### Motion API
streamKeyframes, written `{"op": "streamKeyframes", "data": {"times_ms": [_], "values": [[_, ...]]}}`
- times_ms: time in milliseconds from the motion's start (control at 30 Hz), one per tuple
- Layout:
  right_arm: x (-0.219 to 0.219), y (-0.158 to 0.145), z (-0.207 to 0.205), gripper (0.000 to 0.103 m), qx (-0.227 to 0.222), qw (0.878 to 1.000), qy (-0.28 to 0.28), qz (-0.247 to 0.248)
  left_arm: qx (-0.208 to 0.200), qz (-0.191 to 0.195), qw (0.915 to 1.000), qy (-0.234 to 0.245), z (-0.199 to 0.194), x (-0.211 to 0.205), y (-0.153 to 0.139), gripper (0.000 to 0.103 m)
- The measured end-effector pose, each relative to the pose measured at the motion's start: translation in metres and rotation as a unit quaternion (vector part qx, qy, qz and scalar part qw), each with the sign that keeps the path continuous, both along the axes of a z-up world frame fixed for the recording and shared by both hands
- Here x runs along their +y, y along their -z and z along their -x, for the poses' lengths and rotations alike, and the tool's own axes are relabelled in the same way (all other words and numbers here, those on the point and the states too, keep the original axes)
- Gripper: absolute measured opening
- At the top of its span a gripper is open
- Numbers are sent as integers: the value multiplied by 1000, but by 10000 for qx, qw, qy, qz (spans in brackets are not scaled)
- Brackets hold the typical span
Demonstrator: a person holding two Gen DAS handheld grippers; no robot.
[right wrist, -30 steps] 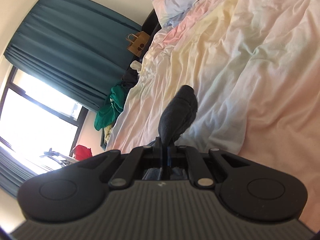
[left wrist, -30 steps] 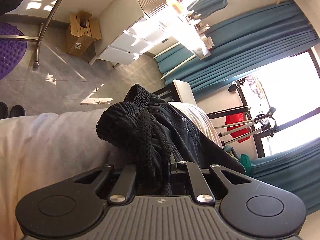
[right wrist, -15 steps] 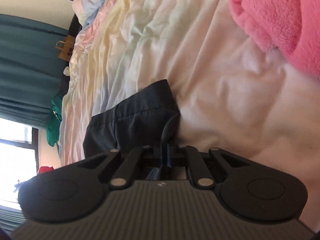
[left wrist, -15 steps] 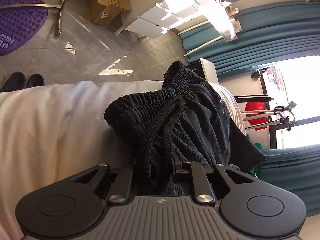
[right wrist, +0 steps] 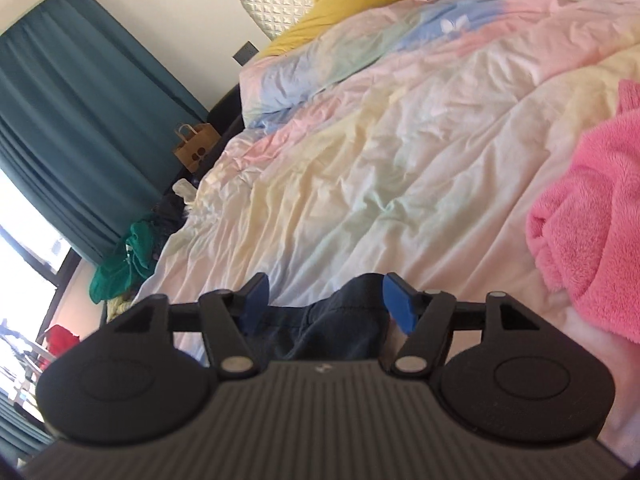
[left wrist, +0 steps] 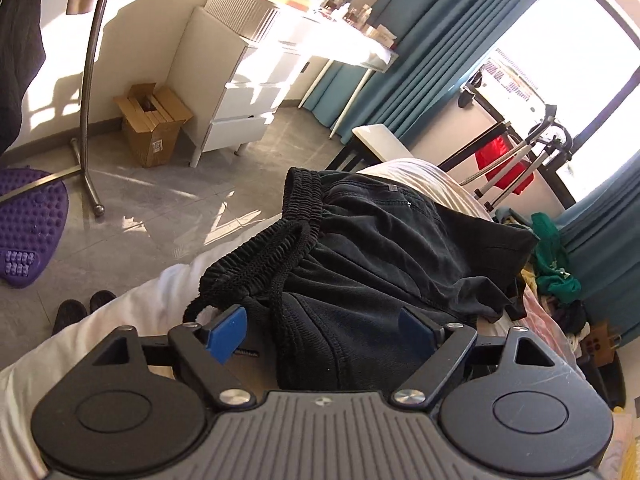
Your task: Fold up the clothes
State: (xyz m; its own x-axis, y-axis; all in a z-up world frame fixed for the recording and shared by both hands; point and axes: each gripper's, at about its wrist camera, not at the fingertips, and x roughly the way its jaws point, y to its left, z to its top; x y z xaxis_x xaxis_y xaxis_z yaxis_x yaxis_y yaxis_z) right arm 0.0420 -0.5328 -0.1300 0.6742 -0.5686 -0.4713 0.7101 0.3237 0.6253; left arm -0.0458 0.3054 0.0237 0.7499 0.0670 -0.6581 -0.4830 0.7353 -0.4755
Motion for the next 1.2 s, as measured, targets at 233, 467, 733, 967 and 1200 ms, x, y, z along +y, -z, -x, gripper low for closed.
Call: {"op": "streamKeyframes", "data": {"times_ms": [233,467,733,967,1200], "values": [[49,-41,-23,75,-138,9840,-1290,1220,-441,-1222,9882,810,-29,-84,-22,90],[118,-51,-48,75,-383,9422,-2975,1495,-859,-1956,9622,1687,-69,-190,-15,99],[188,-50,-67,75,-394,8806,-4337,1867,-1171,-2775,9200,2509,-101,-294,7,102],[228,-36,-79,75,-236,8487,-4847,2103,-1225,-3076,9048,2677,-113,-317,46,102],[248,-28,-88,75,-227,8338,-5066,2183,-1250,-3228,8993,2672,-116,-310,69,102]]}}
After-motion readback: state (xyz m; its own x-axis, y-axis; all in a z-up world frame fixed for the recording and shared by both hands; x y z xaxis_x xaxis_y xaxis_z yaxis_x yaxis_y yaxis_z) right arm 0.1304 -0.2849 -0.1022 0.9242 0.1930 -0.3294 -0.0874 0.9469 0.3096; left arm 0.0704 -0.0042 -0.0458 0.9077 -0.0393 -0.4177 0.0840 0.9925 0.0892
